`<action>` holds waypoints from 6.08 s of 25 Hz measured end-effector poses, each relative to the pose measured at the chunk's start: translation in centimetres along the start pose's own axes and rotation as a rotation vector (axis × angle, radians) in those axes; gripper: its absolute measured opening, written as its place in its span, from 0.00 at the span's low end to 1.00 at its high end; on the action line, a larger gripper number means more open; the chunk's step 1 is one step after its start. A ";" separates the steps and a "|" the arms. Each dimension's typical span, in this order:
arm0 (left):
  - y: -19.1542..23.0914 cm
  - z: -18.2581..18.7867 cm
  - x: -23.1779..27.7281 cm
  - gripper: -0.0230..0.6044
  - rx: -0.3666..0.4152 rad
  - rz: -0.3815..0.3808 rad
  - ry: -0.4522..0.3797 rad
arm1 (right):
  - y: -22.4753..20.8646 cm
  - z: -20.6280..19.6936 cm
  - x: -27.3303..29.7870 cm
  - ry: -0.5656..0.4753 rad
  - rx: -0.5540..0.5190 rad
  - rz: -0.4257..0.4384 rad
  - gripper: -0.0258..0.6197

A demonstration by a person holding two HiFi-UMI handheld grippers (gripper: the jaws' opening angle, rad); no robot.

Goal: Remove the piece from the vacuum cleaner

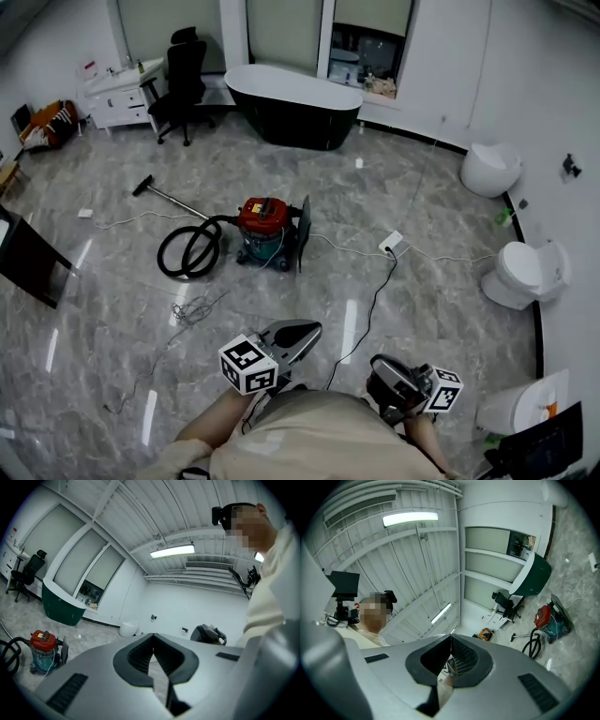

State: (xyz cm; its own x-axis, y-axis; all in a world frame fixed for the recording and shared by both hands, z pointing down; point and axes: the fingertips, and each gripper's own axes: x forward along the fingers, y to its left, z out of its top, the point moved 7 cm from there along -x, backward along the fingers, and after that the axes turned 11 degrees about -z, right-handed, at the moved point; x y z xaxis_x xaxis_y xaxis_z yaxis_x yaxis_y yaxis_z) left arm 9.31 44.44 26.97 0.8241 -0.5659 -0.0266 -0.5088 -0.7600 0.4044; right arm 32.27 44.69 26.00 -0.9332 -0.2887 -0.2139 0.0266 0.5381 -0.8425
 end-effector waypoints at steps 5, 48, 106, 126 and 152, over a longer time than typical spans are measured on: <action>1.6 -0.5 0.0 0.04 -0.028 0.002 0.024 | -1.7 0.3 0.8 -0.021 0.053 -0.011 0.04; 8.4 3.1 23.8 0.04 0.034 0.591 0.114 | -19.6 23.8 -1.5 0.422 -0.030 0.220 0.04; 30.2 13.4 -1.3 0.03 0.293 0.704 0.126 | -22.2 20.6 32.5 0.597 -0.259 0.042 0.04; 40.6 16.4 20.0 0.03 0.278 0.496 0.386 | -35.2 35.4 30.0 0.526 -0.146 -0.015 0.04; 52.1 18.6 12.4 0.03 0.277 0.598 0.459 | -39.8 35.1 40.9 0.655 -0.309 -0.097 0.04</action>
State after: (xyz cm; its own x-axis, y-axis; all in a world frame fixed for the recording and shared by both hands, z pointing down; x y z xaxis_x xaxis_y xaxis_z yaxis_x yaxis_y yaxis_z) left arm -11.60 -8.15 30.72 0.3819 -0.7603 0.5255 -0.8902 -0.4554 -0.0119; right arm 5.67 -16.36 33.45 -0.9517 0.1346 0.2759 -0.0791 0.7609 -0.6440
